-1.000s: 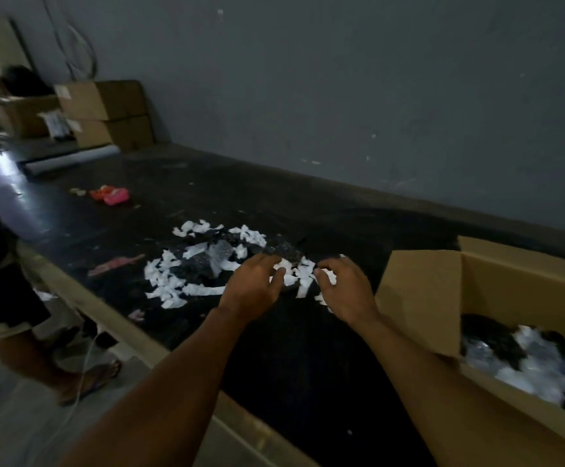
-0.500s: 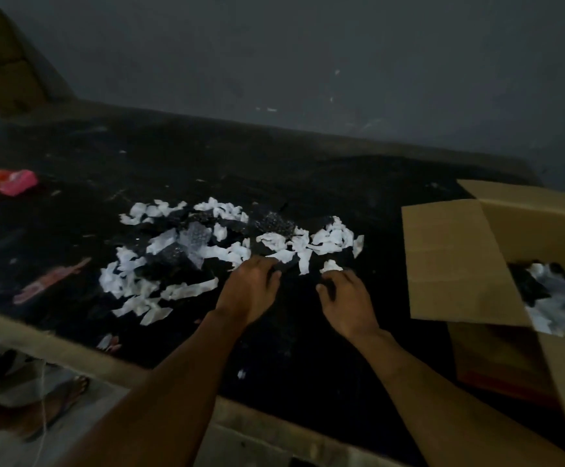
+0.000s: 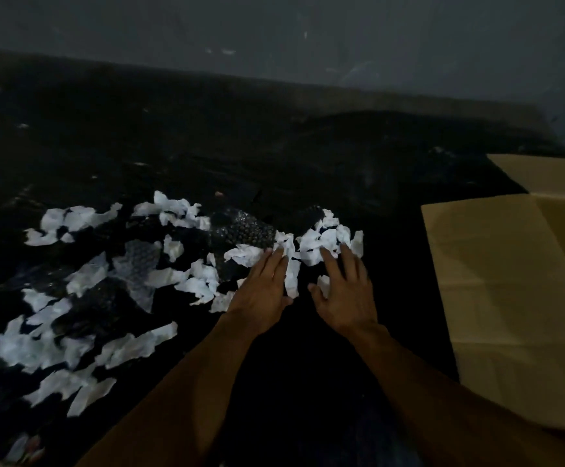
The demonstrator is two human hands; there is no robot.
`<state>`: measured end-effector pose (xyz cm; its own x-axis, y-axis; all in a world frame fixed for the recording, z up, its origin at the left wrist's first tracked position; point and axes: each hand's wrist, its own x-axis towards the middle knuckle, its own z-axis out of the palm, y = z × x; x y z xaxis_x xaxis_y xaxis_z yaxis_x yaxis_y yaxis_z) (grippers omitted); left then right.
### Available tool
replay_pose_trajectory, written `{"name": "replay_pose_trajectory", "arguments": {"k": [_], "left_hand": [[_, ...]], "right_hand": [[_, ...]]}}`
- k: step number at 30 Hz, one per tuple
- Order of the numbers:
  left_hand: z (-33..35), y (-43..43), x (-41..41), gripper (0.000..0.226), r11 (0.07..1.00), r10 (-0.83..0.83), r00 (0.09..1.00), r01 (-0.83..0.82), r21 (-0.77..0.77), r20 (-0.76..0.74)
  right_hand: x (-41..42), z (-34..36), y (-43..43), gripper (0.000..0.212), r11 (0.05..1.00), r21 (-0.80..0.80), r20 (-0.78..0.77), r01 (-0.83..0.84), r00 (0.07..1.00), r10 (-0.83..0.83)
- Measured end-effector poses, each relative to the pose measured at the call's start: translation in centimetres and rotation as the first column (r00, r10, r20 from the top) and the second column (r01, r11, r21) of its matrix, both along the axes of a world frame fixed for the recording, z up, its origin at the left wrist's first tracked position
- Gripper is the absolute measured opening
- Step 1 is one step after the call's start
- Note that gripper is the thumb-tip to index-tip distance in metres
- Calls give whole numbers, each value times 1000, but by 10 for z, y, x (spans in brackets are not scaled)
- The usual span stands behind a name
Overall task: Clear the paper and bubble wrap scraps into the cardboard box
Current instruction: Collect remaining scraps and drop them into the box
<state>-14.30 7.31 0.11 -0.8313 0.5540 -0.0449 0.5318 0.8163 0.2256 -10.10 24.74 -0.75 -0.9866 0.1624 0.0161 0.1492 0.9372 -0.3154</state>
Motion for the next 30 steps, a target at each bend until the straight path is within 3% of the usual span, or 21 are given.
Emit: {"name": "replay_pose_trajectory", "arguments": {"k": [4, 7, 11, 13, 16, 21, 23, 26, 30], "left_hand": [[-18, 8, -32, 77, 992, -107, 991, 112, -58, 79], [-32, 12, -42, 65, 989, -132, 990, 135, -67, 51], [-63, 14, -32, 39, 973, -18, 985, 57, 223, -172], [-70, 12, -21, 28, 970, 36, 964, 29, 241, -263], [-67, 12, -22, 23, 989, 55, 942, -6, 146, -332], [-38, 17, -30, 28, 958, 127, 980, -80, 277, -154], [-25, 25, -32, 35, 915, 176, 982, -138, 379, -68], [-4, 40, -42, 26, 809, 228, 973, -162, 564, -47], [13, 56, -54, 22, 665, 300, 954, -191, 722, -24]], "right_hand": [[-28, -22, 13, 70, 992, 45, 55, -121, 991, 118], [-38, -35, 15, 64, 988, 64, 28, -139, 990, 137], [-30, -53, 2, 30, 984, 93, -380, -150, 909, 174], [-26, -53, 0, 22, 991, 63, -423, -121, 896, 136], [-19, -49, 1, 18, 991, -7, -341, -133, 932, 123], [-13, -26, -3, 16, 961, -262, -226, 85, 963, -147], [-14, -12, -1, 19, 904, -368, -211, 217, 927, -309], [-21, 8, 4, 16, 793, -520, -223, 318, 846, -485], [-39, 25, 8, 24, 719, -558, -253, 414, 740, -623]]}}
